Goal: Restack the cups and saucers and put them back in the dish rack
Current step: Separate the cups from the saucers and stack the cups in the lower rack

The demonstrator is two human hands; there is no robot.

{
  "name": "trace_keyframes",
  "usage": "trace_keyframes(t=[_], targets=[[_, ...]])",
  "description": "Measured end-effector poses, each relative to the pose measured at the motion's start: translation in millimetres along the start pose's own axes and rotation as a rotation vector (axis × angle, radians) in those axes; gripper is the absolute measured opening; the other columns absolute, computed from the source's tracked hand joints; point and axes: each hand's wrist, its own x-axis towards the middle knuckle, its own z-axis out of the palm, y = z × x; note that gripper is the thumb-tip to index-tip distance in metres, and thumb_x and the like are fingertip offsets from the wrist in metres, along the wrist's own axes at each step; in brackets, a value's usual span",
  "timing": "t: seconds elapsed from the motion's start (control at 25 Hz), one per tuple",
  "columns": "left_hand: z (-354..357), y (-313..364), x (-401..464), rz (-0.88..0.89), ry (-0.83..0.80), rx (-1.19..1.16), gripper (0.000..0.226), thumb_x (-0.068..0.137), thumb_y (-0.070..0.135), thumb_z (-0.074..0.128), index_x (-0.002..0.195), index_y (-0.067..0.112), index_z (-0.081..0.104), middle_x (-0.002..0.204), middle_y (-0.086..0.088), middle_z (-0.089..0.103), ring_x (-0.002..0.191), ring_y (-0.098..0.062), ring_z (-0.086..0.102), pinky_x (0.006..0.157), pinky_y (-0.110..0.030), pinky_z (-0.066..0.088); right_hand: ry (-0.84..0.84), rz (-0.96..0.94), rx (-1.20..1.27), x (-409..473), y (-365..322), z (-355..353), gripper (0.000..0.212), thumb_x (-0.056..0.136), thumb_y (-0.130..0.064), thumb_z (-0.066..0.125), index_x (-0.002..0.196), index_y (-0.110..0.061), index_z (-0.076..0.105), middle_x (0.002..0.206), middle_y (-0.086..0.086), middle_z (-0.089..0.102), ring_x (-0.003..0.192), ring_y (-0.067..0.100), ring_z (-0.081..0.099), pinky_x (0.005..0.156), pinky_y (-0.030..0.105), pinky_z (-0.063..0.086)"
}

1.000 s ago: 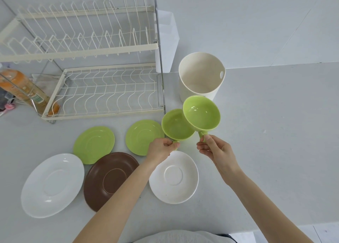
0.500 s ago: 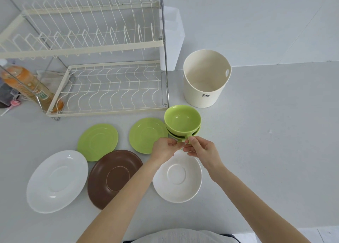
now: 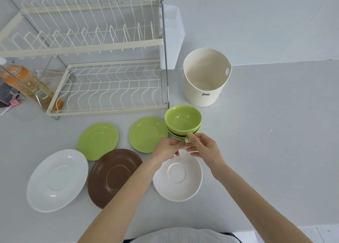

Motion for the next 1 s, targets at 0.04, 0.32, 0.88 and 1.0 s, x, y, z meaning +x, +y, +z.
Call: trace_keyframes(t=[0.04,0.32,0.88,1.0], targets=[[1.4,0.8,-0.6,-0.009,-0.013,-0.032,0.024,0.086,0.031,0.059,0.094,0.011,0.069,0.058,0.000,0.049,0.055,-0.008,0.043,0.041,-0.008,0.033,-0.003,0.006,-0.004,-0.2,-1.2,-2.4,0.013,0.089,-0.030,0.055,0.079,-0.023,0.060,0.074,-0.003,0.066,0.068,0.009,0.063,0.064,0.018,0.051],[-5.0,1.5,-4.2,-0.054,-0.035,-0.143,0.024,0.088,0.024,0.058,0.103,0.007,0.066,0.083,0.001,0.064,0.044,0.004,0.057,0.042,-0.008,0.039,-0.009,0.082,0.023,3.0,-6.0,-14.0,0.025,0.093,-0.038,0.043,0.084,-0.022,0.061,0.082,-0.002,0.064,0.072,0.012,0.062,0.068,0.024,0.050],[-31.0,18.2,3.9,-0.034,0.003,-0.448,0.033,0.089,0.002,0.047,0.119,0.016,0.052,0.113,-0.004,0.058,0.105,-0.022,0.056,0.080,-0.027,0.054,-0.047,0.255,0.140,40.7,-21.9,-22.4,0.043,0.095,-0.033,0.039,0.131,-0.010,0.048,0.123,0.012,0.056,0.087,0.022,0.064,0.079,0.030,0.054],[-31.8,18.5,4.7,-0.038,-0.009,-0.499,0.044,0.089,-0.002,0.046,0.130,0.014,0.047,0.120,-0.005,0.057,0.103,-0.024,0.058,0.084,-0.028,0.053,-0.035,0.250,0.169,41.3,-23.9,-23.4,0.041,0.095,-0.030,0.040,0.128,-0.008,0.050,0.118,0.012,0.058,0.082,0.021,0.064,0.078,0.029,0.054]])
